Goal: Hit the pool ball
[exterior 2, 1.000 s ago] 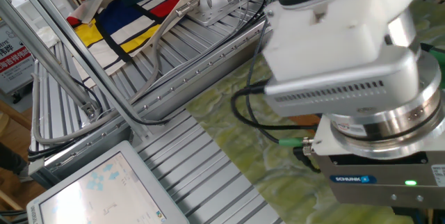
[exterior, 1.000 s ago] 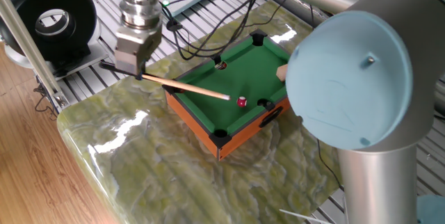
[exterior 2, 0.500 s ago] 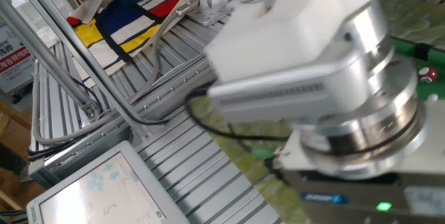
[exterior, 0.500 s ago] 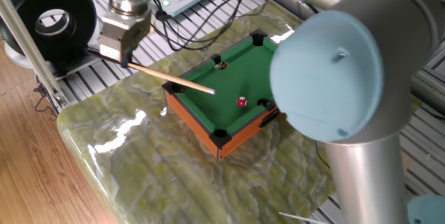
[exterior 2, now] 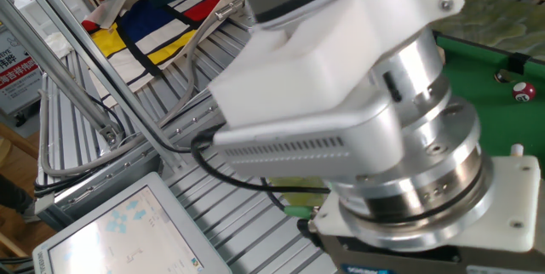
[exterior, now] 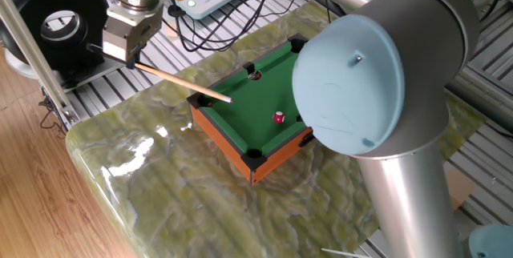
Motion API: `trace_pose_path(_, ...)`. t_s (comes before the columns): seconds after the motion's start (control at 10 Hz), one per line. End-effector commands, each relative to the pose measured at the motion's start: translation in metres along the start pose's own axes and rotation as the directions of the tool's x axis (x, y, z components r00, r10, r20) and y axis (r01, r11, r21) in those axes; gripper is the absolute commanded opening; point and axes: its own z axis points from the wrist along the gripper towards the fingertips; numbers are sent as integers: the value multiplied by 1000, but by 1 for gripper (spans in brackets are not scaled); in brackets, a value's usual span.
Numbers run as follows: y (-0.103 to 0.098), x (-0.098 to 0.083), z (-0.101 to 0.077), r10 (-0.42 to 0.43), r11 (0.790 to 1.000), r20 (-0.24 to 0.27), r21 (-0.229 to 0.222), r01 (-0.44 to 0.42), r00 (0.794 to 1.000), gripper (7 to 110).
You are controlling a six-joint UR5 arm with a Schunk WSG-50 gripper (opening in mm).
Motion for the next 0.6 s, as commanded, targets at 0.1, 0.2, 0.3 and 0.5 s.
trace_pose_path(0.1, -8, 2, -1, 20, 1000, -20, 21, -19, 1000, 7)
trace_pose_path(0.2, -9, 5, -1, 19, 1000, -32, 25, -19, 999, 7)
trace_pose_path(0.3, -9, 5, -1, 20, 1000, -34, 24, -19, 999, 7)
trace_pose_path(0.5, -8, 4, -1, 18, 1000, -28, 18, -18, 999, 7)
